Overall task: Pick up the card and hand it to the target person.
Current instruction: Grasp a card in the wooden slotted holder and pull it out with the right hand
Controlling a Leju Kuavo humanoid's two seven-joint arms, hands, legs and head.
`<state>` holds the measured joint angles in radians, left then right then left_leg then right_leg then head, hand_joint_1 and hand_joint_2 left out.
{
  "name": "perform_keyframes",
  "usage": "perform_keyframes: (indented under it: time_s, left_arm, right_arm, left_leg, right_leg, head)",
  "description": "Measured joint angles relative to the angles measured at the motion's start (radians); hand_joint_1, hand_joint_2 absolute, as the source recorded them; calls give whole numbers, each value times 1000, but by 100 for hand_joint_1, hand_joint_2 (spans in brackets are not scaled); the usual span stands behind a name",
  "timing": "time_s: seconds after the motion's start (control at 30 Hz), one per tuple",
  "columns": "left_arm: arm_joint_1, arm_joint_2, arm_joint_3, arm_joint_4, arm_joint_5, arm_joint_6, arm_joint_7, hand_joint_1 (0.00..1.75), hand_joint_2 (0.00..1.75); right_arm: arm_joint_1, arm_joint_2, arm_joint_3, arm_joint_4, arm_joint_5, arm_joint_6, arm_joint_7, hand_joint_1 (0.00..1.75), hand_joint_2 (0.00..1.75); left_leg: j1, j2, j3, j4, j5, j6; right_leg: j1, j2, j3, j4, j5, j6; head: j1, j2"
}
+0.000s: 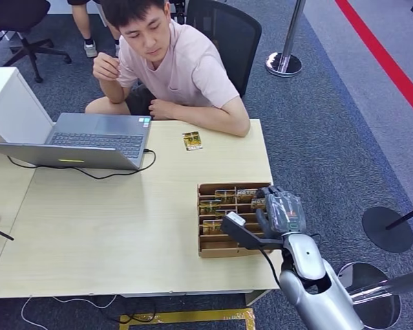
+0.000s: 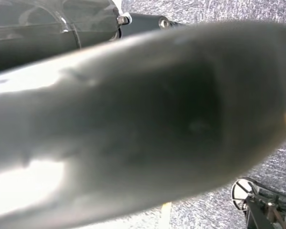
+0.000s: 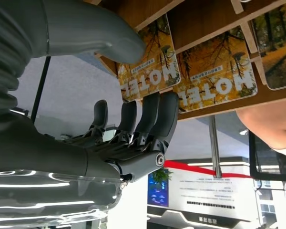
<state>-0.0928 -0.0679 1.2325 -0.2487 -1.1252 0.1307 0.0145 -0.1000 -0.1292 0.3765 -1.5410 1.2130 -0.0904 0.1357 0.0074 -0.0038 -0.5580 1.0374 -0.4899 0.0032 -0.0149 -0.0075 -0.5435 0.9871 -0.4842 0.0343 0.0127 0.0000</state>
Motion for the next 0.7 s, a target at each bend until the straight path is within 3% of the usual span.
perform_keyframes:
  time_s: [0.43, 0.7]
  left_arm:
    - [0, 0, 0, 0, -1, -2, -3, 0, 0]
    - [0, 0, 0, 0, 0, -2, -4, 0, 0]
  right_arm:
    - [-9, 0, 0, 28, -4, 0, 7, 93, 175]
    - [-19, 0, 0, 39, -4, 5, 11, 122, 175]
  left_leg:
    - [0, 0, 0, 0, 0, 0]
    - [0, 0, 0, 0, 0, 0]
  right_leg:
    - [0, 0, 0, 0, 0, 0]
    - [0, 0, 0, 0, 0, 0]
  head:
    - [0, 0]
    - [0, 0]
